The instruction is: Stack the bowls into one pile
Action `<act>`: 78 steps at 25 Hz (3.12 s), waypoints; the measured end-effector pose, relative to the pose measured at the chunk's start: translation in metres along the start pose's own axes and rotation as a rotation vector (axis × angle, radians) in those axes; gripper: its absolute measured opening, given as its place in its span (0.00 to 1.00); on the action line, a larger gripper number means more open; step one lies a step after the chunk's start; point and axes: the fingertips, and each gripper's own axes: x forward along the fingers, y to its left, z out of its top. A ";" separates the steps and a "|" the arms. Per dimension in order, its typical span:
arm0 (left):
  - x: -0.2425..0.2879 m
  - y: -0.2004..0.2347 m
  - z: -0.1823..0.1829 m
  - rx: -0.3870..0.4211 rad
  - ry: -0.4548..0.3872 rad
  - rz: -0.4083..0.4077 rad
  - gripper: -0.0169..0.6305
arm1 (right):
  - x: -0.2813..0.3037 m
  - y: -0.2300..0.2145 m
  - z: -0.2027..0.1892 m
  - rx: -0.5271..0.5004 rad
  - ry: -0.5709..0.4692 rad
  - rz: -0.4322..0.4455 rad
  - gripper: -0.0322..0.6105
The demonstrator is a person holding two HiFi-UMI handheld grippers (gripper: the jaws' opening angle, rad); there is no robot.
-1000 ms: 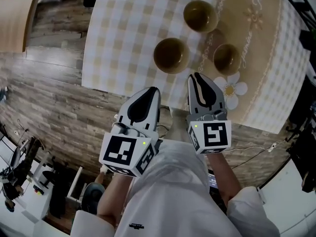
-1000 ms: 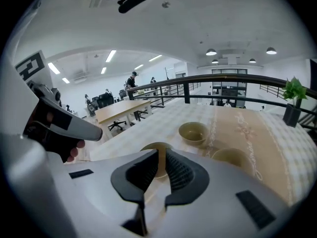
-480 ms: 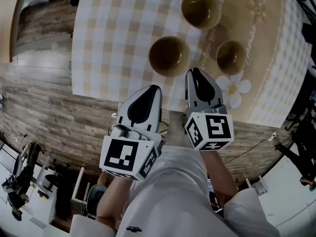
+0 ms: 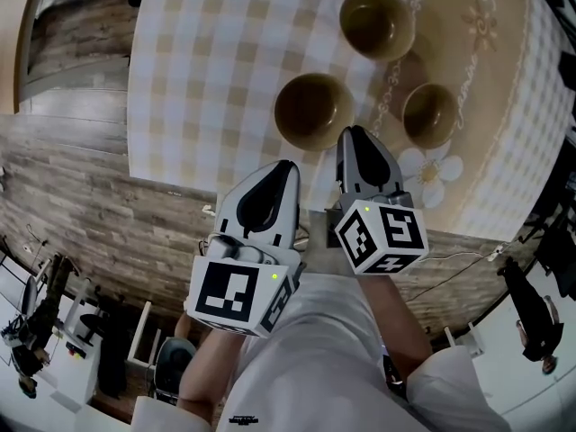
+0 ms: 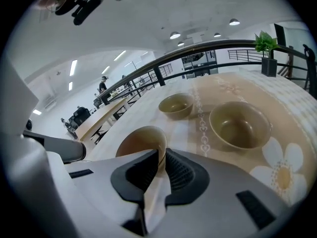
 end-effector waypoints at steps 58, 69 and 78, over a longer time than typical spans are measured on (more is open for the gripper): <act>0.026 -0.122 -0.010 0.110 0.011 -0.058 0.07 | -0.098 -0.139 0.096 0.132 -0.268 -0.017 0.10; 0.033 -0.136 -0.028 0.085 0.016 -0.022 0.07 | -0.081 -0.176 0.079 0.072 -0.179 -0.090 0.11; 0.013 -0.146 -0.014 0.112 0.002 -0.018 0.07 | -0.113 -0.171 0.094 0.092 -0.224 -0.115 0.11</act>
